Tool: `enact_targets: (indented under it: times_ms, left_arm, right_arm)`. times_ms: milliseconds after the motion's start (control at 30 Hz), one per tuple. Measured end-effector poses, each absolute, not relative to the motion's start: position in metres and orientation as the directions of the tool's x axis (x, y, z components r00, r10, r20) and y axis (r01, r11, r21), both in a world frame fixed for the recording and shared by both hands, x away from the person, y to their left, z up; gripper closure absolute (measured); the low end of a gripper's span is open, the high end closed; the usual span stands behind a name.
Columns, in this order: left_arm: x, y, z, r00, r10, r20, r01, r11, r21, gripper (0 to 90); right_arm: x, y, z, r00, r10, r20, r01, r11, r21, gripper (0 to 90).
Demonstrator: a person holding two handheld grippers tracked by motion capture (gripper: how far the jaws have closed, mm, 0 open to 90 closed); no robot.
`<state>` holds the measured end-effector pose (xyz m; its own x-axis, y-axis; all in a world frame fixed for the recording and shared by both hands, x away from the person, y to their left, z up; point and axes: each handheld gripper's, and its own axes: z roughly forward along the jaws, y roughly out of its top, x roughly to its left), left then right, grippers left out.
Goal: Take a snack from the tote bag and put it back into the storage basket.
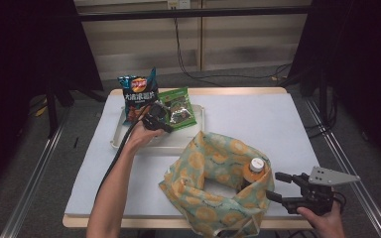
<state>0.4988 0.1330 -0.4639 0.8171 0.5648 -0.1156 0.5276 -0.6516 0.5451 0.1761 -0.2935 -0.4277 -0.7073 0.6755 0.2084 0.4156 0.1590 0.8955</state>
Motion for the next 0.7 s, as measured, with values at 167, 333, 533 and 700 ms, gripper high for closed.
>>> enact_targets:
  times_ms: [167,333,533,700]
  left_arm:
    - [0.504,0.135,-0.465,0.796,0.594,-0.114,0.552,-0.635,0.541,90.0]
    - [0.509,0.129,-0.465,0.766,0.631,-0.121,0.581,-0.602,0.547,90.0]
    - [0.515,0.131,-0.466,0.761,0.637,-0.123,0.587,-0.596,0.548,89.9]
    - [0.511,0.129,-0.466,0.734,0.661,-0.156,0.610,-0.540,0.579,89.4]
  right_arm:
    - [0.177,-0.294,-0.428,-0.709,0.674,0.210,0.415,0.157,0.896,26.6]
    - [0.176,-0.295,-0.428,-0.706,0.678,0.208,0.414,0.157,0.897,26.6]
    - [0.176,-0.296,-0.427,-0.705,0.678,0.209,0.414,0.154,0.897,26.5]
    - [0.176,-0.296,-0.427,-0.705,0.677,0.212,0.416,0.151,0.897,26.5]
